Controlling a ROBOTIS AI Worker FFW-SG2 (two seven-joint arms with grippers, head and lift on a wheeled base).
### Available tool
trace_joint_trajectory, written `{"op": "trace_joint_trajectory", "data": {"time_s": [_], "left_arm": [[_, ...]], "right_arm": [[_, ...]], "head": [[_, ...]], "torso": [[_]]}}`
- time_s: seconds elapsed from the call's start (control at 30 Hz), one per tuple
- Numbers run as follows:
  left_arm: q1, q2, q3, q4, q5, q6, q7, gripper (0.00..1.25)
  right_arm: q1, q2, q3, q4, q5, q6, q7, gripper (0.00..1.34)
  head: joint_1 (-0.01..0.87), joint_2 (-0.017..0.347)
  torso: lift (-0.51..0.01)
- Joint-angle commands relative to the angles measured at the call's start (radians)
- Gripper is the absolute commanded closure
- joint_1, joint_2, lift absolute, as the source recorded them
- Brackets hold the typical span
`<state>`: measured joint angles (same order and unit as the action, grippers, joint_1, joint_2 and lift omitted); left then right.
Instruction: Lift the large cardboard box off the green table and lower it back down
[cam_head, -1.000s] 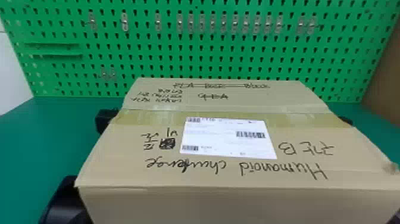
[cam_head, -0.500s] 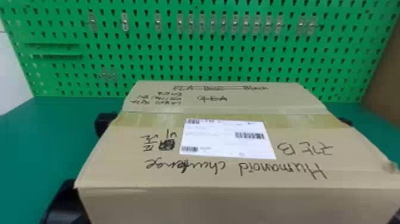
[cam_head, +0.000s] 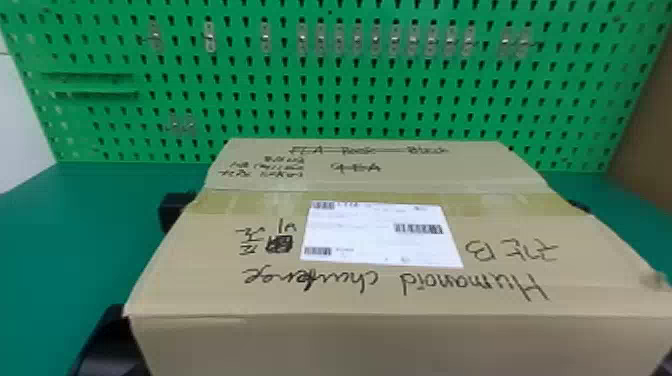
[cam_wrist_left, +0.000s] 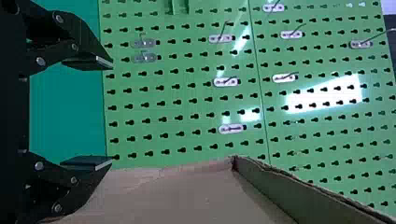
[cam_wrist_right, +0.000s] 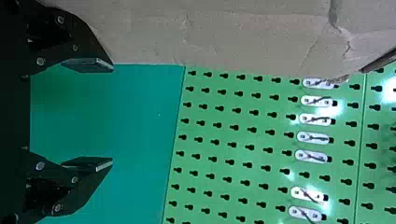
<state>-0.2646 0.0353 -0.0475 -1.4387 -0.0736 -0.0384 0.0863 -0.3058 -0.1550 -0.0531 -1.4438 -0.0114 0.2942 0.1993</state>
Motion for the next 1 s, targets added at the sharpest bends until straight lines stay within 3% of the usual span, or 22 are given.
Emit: {"op": "trace_joint_trajectory", "data": {"time_s": [0.0,0.73,0.97], "left_arm": [[0.005,0.000,-0.003,0.000,0.002,0.000,0.003,0.51],[0.013,0.000,0.008,0.000,-0.003,0.000,0.004,0.51],[0.015,0.003,0.055,-0.012,-0.025,0.002,-0.033,0.51]], "right_arm": [[0.005,-0.001,0.004,0.000,0.008,-0.001,0.000,0.53],[0.011,-0.005,-0.002,0.011,0.022,-0.006,0.000,0.53],[0.014,-0.021,-0.039,0.011,0.024,-0.007,0.000,0.53]], "head": [[0.508,0.051],[0.508,0.051],[0.508,0.051]], "torso": [[-0.211],[-0.211],[-0.211]]}}
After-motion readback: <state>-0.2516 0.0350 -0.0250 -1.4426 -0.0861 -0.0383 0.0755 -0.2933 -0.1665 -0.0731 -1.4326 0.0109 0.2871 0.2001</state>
